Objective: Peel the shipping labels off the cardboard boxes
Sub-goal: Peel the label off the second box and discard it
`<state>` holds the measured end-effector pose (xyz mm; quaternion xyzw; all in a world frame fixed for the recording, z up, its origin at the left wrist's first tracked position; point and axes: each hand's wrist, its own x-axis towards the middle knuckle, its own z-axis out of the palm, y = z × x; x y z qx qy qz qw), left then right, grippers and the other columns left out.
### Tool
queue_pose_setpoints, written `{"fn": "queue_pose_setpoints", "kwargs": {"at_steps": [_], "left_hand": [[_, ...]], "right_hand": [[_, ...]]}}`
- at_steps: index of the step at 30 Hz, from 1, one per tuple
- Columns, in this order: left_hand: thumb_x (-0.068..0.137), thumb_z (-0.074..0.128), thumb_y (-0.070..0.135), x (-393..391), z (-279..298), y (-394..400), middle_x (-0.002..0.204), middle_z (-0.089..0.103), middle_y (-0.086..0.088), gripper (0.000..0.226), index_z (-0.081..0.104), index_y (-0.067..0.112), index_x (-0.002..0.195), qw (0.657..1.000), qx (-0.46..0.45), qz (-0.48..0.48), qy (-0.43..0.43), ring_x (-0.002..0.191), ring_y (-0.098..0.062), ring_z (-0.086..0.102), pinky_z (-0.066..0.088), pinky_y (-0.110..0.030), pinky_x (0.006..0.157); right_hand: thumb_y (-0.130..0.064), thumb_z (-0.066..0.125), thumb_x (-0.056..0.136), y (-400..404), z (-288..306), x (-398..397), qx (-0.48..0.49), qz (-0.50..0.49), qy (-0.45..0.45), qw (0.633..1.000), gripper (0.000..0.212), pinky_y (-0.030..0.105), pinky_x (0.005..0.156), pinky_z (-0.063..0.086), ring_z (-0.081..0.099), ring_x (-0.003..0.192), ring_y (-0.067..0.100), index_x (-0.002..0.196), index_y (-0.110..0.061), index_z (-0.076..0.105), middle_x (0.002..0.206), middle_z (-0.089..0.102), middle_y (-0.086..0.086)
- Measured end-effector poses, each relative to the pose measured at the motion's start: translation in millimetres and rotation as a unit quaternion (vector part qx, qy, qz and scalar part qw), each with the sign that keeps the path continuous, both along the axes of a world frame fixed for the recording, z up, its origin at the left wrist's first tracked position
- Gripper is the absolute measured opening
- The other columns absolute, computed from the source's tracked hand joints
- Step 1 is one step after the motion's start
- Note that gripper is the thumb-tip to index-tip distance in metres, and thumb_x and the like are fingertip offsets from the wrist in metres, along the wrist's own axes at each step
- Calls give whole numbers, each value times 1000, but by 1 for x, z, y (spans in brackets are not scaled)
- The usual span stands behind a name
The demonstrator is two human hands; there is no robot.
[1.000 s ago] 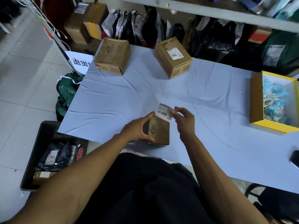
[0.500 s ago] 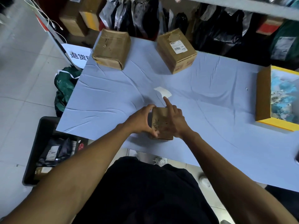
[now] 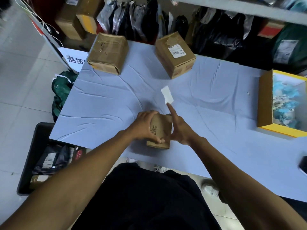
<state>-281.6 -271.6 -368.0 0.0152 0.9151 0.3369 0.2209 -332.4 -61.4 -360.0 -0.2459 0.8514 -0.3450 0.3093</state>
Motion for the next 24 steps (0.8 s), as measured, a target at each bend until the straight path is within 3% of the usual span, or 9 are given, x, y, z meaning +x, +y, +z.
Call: {"fn": "queue_pose_setpoints", "kwargs": {"at_steps": [4, 7, 8, 11, 13, 16, 19, 21, 24], "left_hand": [[58, 89, 50, -23, -1, 8, 119, 61, -3, 66, 63, 18, 110, 989, 77, 122, 10, 112, -20, 53, 48, -31, 88], [76, 81, 38, -33, 0, 16, 119, 67, -5, 38, 73, 12, 102, 981, 75, 175, 43, 114, -20, 58, 42, -23, 87], [77, 79, 41, -32, 3, 16, 126, 64, -6, 45, 71, 13, 111, 982, 76, 166, 54, 121, -21, 55, 41, -25, 94], [53, 74, 67, -15, 5, 7, 155, 33, -2, 110, 37, 26, 148, 999, 22, 36, 10, 143, -23, 23, 26, -37, 117], [43, 74, 69, -3, -2, 4, 157, 24, 3, 122, 26, 35, 150, 1000, -6, -15, -22, 144, -22, 15, 21, -39, 118], [42, 81, 65, -6, -10, 14, 129, 53, 6, 87, 54, 39, 121, 995, 64, 80, 14, 126, -24, 41, 40, -39, 106], [60, 90, 42, -27, -6, 28, 99, 64, 1, 38, 66, 26, 85, 979, 96, 175, 50, 100, -19, 57, 46, -17, 80], [68, 88, 29, -34, -2, 36, 98, 68, -4, 25, 70, 15, 79, 970, 110, 210, 47, 89, -13, 60, 40, -5, 64], [74, 83, 30, -32, 1, 44, 93, 68, 2, 20, 71, 15, 80, 966, 107, 237, 12, 84, -8, 61, 39, -7, 59]], "right_hand": [[-37, 76, 81, -2, -1, -10, 2, -57, 57, 997, 103, 33, 86, 52, 65, 103, 30, 154, -35, 4, 123, 67, 2], [-33, 58, 95, -3, -3, -11, 1, -94, 88, 992, 78, 34, 85, 53, 67, 101, 30, 154, -35, 6, 119, 70, 4], [-39, 59, 93, -2, -2, -9, -22, -104, 60, 993, 83, 35, 88, 52, 65, 108, 28, 154, -37, 2, 127, 66, 5], [-49, 83, 67, 15, 3, 2, -56, -59, -47, 996, 124, 36, 104, 40, 41, 135, 21, 149, -47, -11, 154, 36, 3], [-46, 90, 58, 24, 0, 9, -40, -14, -60, 997, 136, 38, 108, 36, 36, 139, 23, 148, -49, -12, 156, 32, 1], [-40, 84, 71, 20, -8, 8, -63, -78, -47, 994, 119, 38, 99, 47, 58, 119, 29, 149, -47, -5, 141, 54, 0], [-35, 65, 91, 12, -9, 0, -56, -124, 30, 990, 83, 31, 91, 50, 66, 107, 26, 152, -39, 10, 122, 68, -5], [-28, 56, 97, 11, -12, -4, -41, -121, 85, 988, 66, 31, 86, 51, 68, 100, 27, 152, -34, 19, 115, 72, -6], [-24, 54, 96, 10, -11, -7, -32, -110, 68, 991, 58, 33, 87, 54, 69, 96, 24, 148, -35, 29, 106, 74, -4]]}}
